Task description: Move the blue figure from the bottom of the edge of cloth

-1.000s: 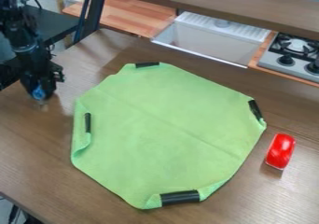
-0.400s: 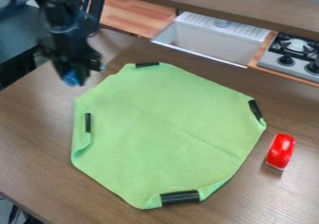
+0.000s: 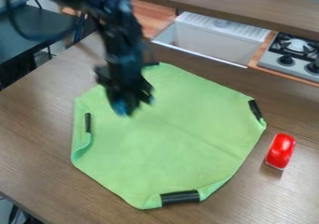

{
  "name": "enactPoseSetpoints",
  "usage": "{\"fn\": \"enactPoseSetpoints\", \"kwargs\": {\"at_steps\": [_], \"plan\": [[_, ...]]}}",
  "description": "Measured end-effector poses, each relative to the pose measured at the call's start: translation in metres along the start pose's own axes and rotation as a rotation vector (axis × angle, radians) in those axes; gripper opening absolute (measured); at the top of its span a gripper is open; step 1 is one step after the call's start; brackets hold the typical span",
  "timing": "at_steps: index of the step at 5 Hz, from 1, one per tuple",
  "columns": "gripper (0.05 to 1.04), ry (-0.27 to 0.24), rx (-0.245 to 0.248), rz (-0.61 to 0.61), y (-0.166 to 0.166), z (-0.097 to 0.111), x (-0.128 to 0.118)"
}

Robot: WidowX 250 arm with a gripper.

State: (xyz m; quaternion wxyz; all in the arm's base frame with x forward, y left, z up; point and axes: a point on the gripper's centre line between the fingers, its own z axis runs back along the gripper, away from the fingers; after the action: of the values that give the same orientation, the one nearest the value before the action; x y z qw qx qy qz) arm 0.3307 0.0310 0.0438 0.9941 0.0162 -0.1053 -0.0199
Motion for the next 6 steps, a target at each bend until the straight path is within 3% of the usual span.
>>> {"fn": "enactPoseSetpoints", "kwargs": {"at_steps": [1, 3, 4, 5, 6], "plan": [[0.398, 0.035, -0.008, -0.043, -0.034, -0.013, -0.007], [0.398, 0.027, 0.005, -0.135, -0.083, -0.021, -0.021], [0.398, 0.027, -0.002, -0.160, -0.092, -0.023, -0.028], [0.466, 0.019, -0.009, -0.167, -0.093, -0.024, -0.029], [0.763, 0.022, -0.024, -0.162, -0.092, -0.025, -0.029]]}}
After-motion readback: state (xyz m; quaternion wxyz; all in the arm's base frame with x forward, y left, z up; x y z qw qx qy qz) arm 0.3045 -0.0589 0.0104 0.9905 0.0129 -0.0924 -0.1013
